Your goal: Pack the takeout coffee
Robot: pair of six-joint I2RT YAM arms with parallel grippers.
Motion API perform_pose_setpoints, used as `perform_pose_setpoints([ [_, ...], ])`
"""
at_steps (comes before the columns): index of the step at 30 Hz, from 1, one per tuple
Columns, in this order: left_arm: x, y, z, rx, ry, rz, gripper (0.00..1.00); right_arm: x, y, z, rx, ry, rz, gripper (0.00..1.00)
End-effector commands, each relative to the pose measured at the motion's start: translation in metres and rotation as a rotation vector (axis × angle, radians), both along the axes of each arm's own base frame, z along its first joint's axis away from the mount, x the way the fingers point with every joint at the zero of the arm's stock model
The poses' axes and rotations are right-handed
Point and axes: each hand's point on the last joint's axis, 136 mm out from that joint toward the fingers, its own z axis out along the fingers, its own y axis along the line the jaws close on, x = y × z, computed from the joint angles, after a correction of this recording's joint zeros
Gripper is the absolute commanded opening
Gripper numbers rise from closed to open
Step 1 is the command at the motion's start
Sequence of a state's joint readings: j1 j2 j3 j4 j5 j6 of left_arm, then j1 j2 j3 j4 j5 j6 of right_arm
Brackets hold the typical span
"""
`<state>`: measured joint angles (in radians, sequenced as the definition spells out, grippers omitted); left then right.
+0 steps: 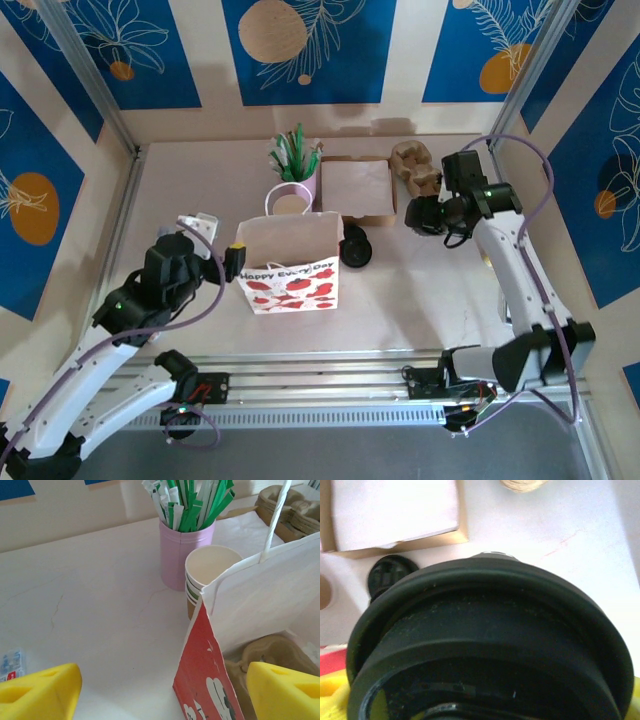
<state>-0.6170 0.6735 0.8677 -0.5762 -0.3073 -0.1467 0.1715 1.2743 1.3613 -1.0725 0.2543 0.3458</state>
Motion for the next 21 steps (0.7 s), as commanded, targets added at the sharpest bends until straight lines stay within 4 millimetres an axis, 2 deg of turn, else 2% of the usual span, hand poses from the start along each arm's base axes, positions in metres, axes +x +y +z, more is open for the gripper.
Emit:
perform_pose_setpoints([
  [1, 0.000, 0.002, 0.008, -0.014, -0.047, -0.007, 0.85, -0.026, 0.018, 0.017, 0.024, -0.021, 0.071, 0.83],
  [9, 0.000, 0.005, 0.008, -0.010, -0.059, 0.012, 0.85, -0.068, 0.055, 0.082, 0.096, -0.154, 0.220, 0.81],
  [14, 0.001, 0.007, 0.008, -0.005, -0.060, 0.020, 0.85, -0.090, 0.090, 0.121, 0.190, -0.204, 0.352, 0.81],
  [18, 0.001, 0.008, 0.007, 0.001, -0.059, 0.028, 0.85, -0.100, 0.121, 0.138, 0.214, -0.210, 0.471, 0.81],
  [21, 0.001, 0.009, 0.006, 0.002, -0.056, 0.031, 0.85, -0.103, 0.143, 0.138, 0.173, -0.178, 0.548, 0.81],
])
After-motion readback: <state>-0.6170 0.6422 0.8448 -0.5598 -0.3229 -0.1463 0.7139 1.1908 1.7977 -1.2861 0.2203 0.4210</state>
